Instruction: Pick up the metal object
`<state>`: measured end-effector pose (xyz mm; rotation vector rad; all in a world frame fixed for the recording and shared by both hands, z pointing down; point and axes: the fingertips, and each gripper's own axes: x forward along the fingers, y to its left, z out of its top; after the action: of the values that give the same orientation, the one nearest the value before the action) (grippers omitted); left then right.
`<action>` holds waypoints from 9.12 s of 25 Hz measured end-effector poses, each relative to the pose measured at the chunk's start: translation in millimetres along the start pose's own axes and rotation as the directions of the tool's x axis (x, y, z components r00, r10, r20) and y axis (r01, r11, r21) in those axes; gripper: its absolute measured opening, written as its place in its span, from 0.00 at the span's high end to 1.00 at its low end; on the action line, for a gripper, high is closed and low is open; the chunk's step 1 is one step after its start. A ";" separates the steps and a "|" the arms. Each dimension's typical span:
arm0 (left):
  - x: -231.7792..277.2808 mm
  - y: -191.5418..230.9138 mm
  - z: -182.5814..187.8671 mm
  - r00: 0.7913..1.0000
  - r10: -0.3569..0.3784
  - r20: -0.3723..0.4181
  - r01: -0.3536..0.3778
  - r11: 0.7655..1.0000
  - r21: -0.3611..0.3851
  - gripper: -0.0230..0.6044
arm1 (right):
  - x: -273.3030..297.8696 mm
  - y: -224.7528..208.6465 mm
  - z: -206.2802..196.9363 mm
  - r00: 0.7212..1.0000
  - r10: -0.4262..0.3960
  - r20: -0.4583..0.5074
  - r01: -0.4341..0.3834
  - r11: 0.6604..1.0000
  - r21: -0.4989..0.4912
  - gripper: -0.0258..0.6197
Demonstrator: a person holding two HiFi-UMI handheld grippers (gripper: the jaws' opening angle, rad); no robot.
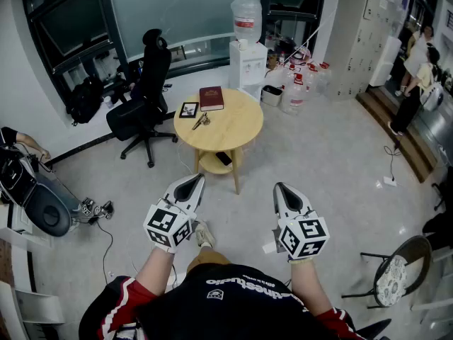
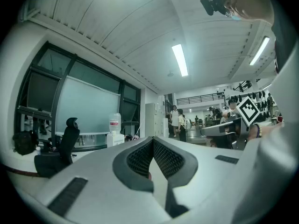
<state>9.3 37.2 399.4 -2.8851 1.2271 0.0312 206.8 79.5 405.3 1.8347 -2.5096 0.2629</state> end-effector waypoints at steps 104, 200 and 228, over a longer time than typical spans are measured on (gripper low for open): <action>171.6 294.3 7.0 0.995 0.098 0.026 -0.095 0.991 -0.095 0.94 | 334.1 -2.2 60.4 0.992 0.108 -0.072 -0.112 0.992 -0.052 0.92; 308.7 458.6 -104.6 0.983 0.134 -0.127 -0.150 0.981 -0.121 0.94 | 724.2 -56.6 -216.9 0.851 0.164 -0.499 -0.146 0.986 0.075 0.71; 326.9 507.8 -134.8 0.933 0.241 -0.268 -0.266 0.962 -0.060 0.94 | 808.6 -78.9 -321.8 0.731 0.212 -0.649 -0.005 0.952 0.305 0.68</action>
<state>-127.7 -552.3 528.4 -2.8564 1.6814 -0.3044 6.2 -659.5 826.4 1.2891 -2.1050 1.1275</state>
